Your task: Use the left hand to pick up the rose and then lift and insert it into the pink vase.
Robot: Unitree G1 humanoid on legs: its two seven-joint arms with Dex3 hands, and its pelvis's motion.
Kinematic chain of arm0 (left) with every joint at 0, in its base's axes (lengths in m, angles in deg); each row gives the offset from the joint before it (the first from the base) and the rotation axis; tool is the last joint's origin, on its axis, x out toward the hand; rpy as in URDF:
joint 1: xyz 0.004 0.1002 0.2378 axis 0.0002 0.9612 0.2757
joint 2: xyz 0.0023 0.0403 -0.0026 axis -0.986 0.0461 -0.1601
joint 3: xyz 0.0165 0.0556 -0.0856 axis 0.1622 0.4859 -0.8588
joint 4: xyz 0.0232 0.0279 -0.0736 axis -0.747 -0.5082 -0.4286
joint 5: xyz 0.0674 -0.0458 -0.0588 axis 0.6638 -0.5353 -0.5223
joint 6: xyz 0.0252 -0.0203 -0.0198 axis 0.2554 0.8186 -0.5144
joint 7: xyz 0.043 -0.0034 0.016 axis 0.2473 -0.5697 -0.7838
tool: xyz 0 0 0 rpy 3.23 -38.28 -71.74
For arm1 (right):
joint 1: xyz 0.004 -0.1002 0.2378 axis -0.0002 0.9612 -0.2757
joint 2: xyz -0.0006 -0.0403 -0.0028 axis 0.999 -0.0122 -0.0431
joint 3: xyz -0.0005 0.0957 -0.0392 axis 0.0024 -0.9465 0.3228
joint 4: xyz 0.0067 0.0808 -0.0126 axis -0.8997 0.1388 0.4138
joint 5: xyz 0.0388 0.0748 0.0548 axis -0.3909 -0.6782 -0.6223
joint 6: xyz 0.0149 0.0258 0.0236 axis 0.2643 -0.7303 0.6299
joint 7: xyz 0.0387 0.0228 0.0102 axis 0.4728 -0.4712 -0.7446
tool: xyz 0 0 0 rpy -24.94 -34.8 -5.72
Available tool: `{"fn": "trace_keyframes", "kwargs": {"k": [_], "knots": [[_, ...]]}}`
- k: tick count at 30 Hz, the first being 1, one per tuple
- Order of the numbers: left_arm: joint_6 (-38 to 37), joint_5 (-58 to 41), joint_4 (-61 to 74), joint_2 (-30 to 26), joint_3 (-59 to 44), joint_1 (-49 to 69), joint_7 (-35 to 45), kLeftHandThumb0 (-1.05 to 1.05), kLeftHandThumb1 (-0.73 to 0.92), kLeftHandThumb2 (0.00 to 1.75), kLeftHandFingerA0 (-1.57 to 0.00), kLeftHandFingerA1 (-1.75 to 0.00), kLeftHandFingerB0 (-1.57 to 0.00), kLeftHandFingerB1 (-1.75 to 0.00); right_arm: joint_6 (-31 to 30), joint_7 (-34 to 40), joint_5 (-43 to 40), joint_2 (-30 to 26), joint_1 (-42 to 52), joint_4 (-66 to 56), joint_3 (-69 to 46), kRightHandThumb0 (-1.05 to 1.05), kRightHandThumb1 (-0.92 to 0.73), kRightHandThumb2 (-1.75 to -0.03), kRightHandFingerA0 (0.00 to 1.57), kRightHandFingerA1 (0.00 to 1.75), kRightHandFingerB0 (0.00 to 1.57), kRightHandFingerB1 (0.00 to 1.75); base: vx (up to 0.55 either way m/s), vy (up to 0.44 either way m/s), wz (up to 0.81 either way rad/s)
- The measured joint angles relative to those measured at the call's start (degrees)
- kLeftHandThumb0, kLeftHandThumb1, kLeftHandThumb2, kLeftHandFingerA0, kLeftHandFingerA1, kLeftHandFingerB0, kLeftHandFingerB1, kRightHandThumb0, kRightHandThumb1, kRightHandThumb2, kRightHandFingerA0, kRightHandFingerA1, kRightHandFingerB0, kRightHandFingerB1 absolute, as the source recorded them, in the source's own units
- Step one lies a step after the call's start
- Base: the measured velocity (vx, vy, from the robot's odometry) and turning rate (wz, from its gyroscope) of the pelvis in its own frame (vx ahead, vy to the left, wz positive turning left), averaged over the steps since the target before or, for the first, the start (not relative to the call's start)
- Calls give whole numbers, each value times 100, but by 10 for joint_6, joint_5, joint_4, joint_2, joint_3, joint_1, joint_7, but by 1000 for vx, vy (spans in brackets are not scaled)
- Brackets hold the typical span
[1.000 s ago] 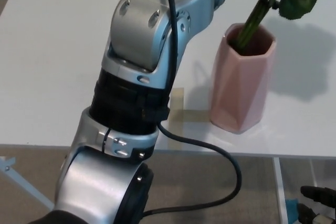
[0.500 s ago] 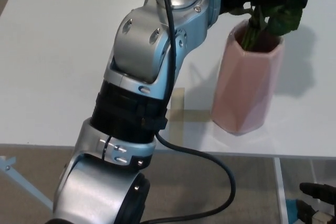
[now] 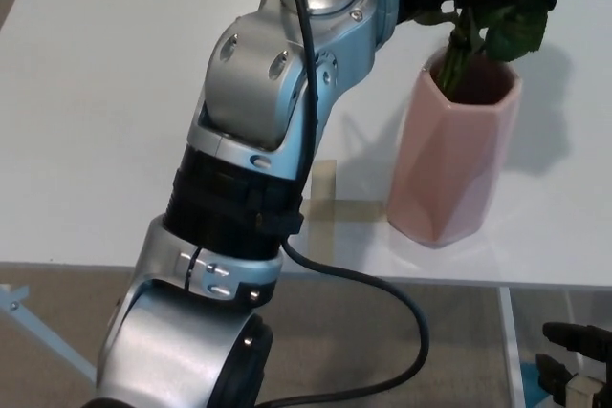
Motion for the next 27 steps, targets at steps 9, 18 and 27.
{"fn": "trace_keyframes", "kwargs": {"k": [9,18,27], "knots": [[-5,-1,11,1,1,25,0,-19,80,66,-86,-143,-83,-76,0,0,0,0,0,0,0,-27,-63,-59,70,44,60,42,0,0,0],[-15,0,15,-2,14,46,0,-20,81,63,-89,-136,-87,-61,0,0,0,0,-2,0,1,-26,-63,-59,71,45,60,42,0,0,0],[-22,0,9,-17,54,57,31,-30,72,62,-81,-48,-54,-37,0,-1,0,0,-9,0,2,-26,-63,-58,71,45,60,42,0,0,0]]}}
